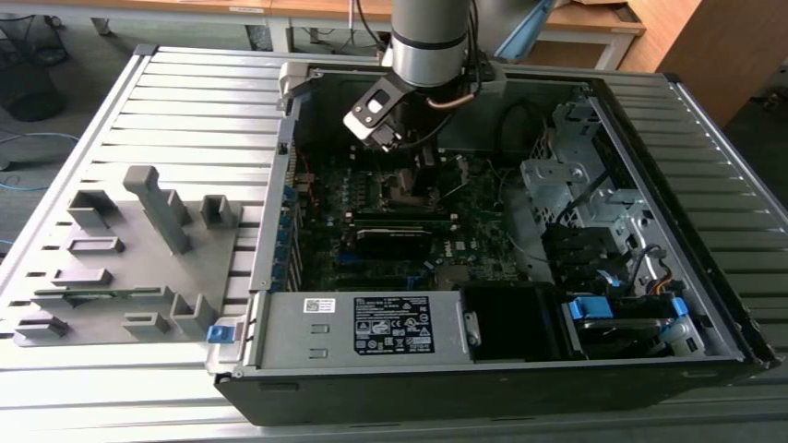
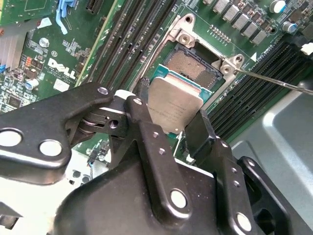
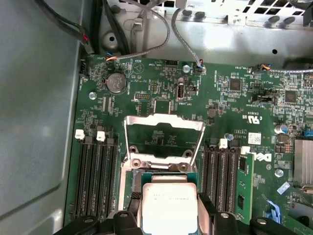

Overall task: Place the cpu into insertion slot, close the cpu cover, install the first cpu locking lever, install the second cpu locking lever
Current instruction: 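Place the cpu into insertion slot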

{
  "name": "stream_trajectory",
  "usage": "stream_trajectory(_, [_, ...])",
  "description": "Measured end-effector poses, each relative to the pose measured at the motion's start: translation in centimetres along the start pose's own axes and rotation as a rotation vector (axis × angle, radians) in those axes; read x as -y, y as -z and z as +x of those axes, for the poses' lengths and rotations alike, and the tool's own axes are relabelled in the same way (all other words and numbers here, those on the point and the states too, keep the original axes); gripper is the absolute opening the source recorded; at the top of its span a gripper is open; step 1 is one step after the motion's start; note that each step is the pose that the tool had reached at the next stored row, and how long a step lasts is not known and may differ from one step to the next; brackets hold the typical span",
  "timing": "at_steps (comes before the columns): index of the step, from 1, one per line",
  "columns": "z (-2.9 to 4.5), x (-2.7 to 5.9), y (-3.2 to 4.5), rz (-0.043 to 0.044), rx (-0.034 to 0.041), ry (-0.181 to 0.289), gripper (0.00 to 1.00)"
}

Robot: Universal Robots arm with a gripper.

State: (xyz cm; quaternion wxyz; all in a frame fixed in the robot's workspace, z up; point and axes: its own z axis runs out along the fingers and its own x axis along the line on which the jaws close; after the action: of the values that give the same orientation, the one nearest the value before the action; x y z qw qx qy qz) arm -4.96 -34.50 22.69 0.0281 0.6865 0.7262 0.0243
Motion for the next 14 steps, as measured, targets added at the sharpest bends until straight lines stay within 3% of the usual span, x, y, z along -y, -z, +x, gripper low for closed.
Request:
stream_trajectory(12, [0.05,0.75,-0.2,0.0002,-0.0009,0.0,0.54])
stream_trajectory(14, [0.05,0.75,-0.26,0.0,-0.0001,-0.018,0.54])
